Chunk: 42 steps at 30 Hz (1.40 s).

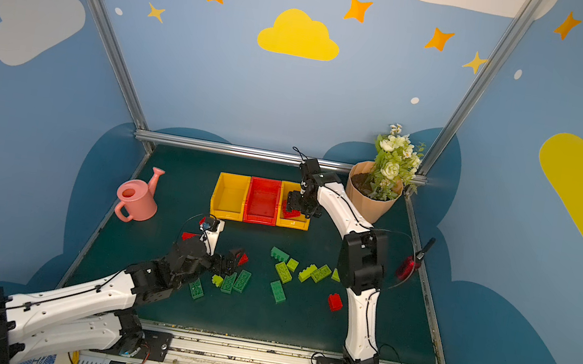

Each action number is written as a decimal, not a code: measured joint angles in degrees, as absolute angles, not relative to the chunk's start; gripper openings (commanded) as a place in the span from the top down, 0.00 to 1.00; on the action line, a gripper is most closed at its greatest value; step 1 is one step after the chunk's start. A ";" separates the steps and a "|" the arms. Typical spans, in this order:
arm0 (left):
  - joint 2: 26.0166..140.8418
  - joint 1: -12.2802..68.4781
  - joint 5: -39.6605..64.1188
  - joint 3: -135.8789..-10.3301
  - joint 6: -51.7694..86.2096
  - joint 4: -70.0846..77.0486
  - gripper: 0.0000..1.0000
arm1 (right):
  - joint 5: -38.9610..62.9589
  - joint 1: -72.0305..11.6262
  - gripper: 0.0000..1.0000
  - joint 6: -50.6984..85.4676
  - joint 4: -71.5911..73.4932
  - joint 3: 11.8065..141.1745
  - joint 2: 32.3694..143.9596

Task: Sort the legos into containers by color
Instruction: Place the lego in the container, then pick up the lego from the bottom-right of the table.

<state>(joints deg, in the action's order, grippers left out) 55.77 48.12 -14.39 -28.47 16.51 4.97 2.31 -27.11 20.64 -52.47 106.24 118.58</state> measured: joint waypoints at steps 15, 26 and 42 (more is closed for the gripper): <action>65.01 56.42 -5.17 -31.29 13.80 8.64 0.00 | -5.37 -27.49 0.21 29.89 -54.35 52.31 73.06; 65.36 60.64 -5.65 -31.51 14.61 10.13 0.00 | -5.41 -27.55 0.21 34.87 -53.58 44.05 67.37; 56.60 60.77 -10.48 -26.22 16.53 9.56 0.00 | -6.81 -27.42 0.32 35.51 -46.57 41.41 74.81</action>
<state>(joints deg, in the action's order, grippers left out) 56.60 60.77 -10.48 -26.22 16.53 9.56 -6.81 -27.42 35.51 -46.57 41.41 74.81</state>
